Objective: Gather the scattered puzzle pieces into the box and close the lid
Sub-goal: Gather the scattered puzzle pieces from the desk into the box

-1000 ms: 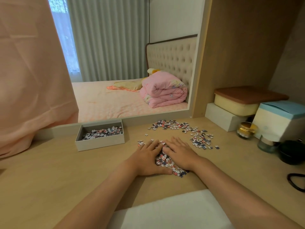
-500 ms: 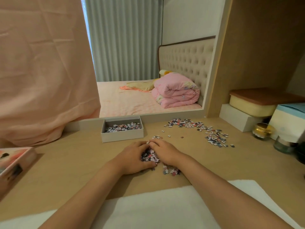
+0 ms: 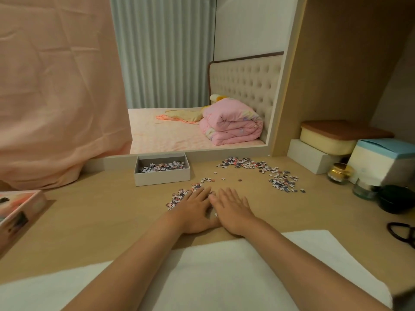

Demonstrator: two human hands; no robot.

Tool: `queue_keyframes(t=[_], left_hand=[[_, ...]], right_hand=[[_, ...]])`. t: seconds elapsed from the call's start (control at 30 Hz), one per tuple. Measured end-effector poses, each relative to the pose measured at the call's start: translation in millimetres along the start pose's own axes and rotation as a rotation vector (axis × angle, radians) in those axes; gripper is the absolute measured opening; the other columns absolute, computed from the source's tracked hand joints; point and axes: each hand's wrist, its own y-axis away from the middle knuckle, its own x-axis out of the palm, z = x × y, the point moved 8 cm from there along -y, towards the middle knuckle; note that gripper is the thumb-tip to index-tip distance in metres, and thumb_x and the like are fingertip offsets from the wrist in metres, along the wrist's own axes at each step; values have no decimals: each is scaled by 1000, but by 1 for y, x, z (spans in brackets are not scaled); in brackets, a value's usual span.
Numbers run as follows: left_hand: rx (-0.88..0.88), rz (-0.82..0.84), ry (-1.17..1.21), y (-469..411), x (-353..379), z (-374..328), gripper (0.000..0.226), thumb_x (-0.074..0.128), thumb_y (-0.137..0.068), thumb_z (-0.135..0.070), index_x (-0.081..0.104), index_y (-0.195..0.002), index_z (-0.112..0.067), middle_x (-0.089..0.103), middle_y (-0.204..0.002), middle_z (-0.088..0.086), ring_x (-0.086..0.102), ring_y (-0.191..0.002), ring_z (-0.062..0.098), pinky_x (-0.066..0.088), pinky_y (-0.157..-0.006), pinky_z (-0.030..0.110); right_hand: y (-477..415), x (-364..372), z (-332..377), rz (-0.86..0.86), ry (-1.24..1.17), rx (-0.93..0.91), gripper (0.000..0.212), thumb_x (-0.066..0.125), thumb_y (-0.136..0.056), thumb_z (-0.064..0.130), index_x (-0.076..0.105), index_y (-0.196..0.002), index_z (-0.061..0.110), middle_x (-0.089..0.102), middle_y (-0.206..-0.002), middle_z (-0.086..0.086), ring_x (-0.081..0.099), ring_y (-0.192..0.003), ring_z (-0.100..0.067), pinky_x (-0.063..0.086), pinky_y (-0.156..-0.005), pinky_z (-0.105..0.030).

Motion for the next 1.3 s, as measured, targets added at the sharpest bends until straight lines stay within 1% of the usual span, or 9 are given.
queue_keyframes(t=[0.13,0.33,0.5,0.63,0.77,0.93,1.1,1.2,1.3], left_hand=[[-32,-44,19,10,-5,28,89,45,-89,-64,0,-156,-29,-6,-164,-7,-7,-150,14,-2,-122,39],[-89,-64,109,21,-8,76,106,41,-70,-86,4,-155,-36,5,-163,-12,5,-150,17,10,-121,40],[-97,-10,113,4,-7,89,110,48,-70,-87,0,-155,-37,-2,-164,-10,2,-150,18,10,-122,42],[-86,7,111,-12,-9,85,110,42,-69,-91,-2,-155,-38,-6,-164,-11,-2,-150,17,7,-122,43],[-40,-27,-9,-20,-9,63,119,25,-57,-98,2,-156,-35,-4,-164,-8,-3,-151,19,4,-121,48],[-18,24,-34,-23,0,43,133,33,-50,-101,-8,-155,-30,-11,-164,-6,-11,-150,20,-2,-121,50],[-2,-63,-5,-25,-9,47,109,45,-73,-86,9,-157,-26,5,-164,-6,3,-151,15,8,-122,41],[57,-110,107,-15,-22,56,88,57,-81,-70,29,-153,-27,22,-161,-7,23,-146,15,22,-118,34],[3,-102,266,-6,-30,74,62,61,-85,-58,50,-140,-33,42,-148,-13,41,-134,9,34,-111,31]], right_hand=[[-12,15,31,0,31,-39,82,2,-93,71,0,-159,23,-8,-167,-6,-14,-152,-20,-8,-122,-46],[-39,11,62,18,-71,-150,77,8,-96,70,3,-159,27,-9,-167,-3,-14,-152,-19,-8,-122,-42],[-78,-25,12,-72,78,-58,71,16,-100,63,17,-158,23,-2,-167,-5,-7,-153,-25,-3,-122,-45],[-108,-29,-26,-34,117,39,78,21,-95,70,6,-159,28,-7,-167,-5,-10,-153,-26,-2,-123,-47],[-127,-19,-12,31,101,-78,74,24,-98,65,5,-159,28,-5,-167,-1,-8,-153,-21,0,-123,-45],[-126,-10,17,111,19,-258,55,28,-107,42,18,-158,23,6,-167,2,-1,-153,-14,1,-123,-37],[-97,-13,24,126,-202,-338,47,38,-107,25,35,-153,20,24,-163,6,12,-151,-7,6,-118,-21],[-79,-8,35,157,-231,-392,48,40,-106,21,34,-153,23,25,-161,8,12,-150,-6,6,-117,-20],[-72,-2,44,179,-196,-427,48,42,-105,23,37,-152,26,28,-160,10,16,-150,-6,10,-121,-26]])
